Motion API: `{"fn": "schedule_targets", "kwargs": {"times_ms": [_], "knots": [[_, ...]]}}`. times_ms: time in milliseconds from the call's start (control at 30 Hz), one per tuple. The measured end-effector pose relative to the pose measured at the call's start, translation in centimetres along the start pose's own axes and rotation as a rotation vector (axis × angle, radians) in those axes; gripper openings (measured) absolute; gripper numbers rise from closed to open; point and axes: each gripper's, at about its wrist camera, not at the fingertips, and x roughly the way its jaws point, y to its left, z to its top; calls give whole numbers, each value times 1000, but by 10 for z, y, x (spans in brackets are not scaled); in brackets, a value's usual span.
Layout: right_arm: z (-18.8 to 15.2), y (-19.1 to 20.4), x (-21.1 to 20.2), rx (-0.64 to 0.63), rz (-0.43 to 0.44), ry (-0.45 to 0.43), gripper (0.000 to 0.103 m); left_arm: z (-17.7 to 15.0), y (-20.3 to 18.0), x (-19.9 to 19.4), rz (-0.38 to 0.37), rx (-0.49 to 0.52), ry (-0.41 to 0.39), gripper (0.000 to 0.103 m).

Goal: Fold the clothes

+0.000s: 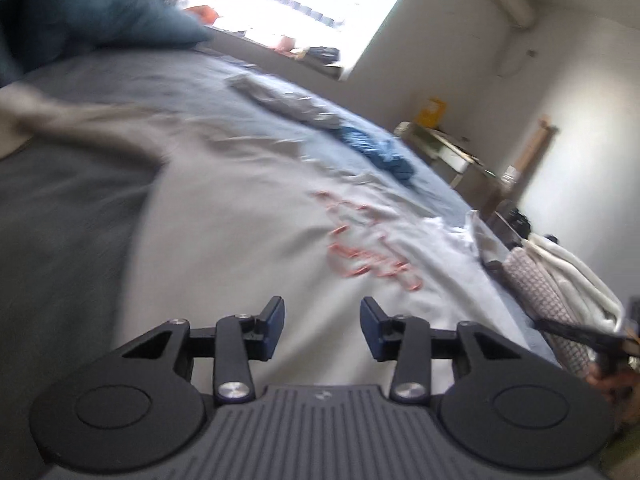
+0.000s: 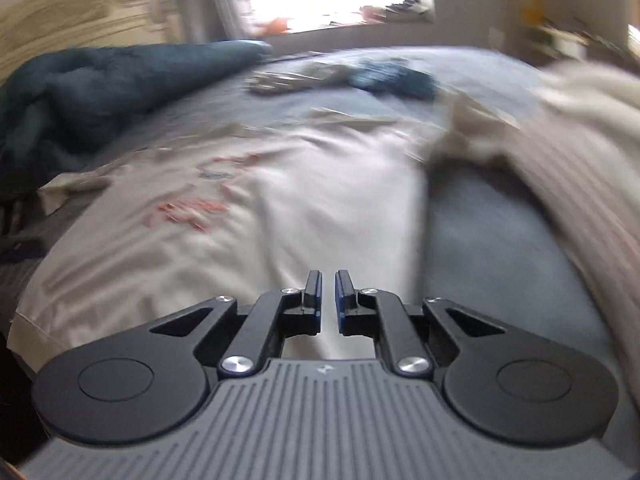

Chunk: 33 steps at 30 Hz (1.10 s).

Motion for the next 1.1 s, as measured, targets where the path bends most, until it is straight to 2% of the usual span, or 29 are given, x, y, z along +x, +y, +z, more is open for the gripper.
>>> {"fn": "schedule_targets", "kwargs": {"times_ms": [67,100,133,167,200,267,333,367,400,467,533,600,633,700,733,800,833,900,967,1033,1100], "knots": [[14,6,41,11,57,42,6,-1,-4,24,53,42,34,42],[17,5,57,-1,43,63,6,-2,-6,36,82,63,51,41],[19,-1,72,-11,12,83,5,-4,-3,46,152,95,81,38],[20,-11,82,-4,-17,108,4,-3,4,46,162,95,90,35],[20,-24,83,5,-45,118,2,-3,12,44,164,91,97,31],[21,-51,81,21,-101,131,2,2,26,37,162,69,112,32],[34,-66,76,33,-155,137,2,19,30,32,171,80,105,41],[40,-73,73,39,-181,139,7,28,32,30,176,87,101,42],[50,-74,73,35,-177,131,8,40,29,33,163,105,93,43],[68,-58,93,6,-116,119,8,63,21,50,113,120,86,44],[86,-39,115,-25,-50,108,8,81,14,80,46,112,104,45],[98,-24,142,-48,7,115,7,88,11,116,49,113,122,45],[101,-18,160,-53,29,133,5,87,14,133,89,141,131,45],[101,-21,189,-80,-14,170,5,83,25,162,183,175,153,41],[100,-29,198,-78,-40,182,3,82,37,166,173,149,139,37],[105,-55,203,-47,-71,164,2,91,53,159,148,100,104,37],[112,-64,202,-52,-117,160,3,98,57,159,173,92,103,39],[125,-78,201,-74,-219,154,4,114,57,160,173,110,81,44],[140,-76,199,-56,-170,137,8,131,51,173,138,136,74,45],[152,-57,206,-90,-82,124,8,146,42,195,92,157,83,47],[158,-37,226,-109,-10,140,7,153,39,222,85,149,96,47]]}}
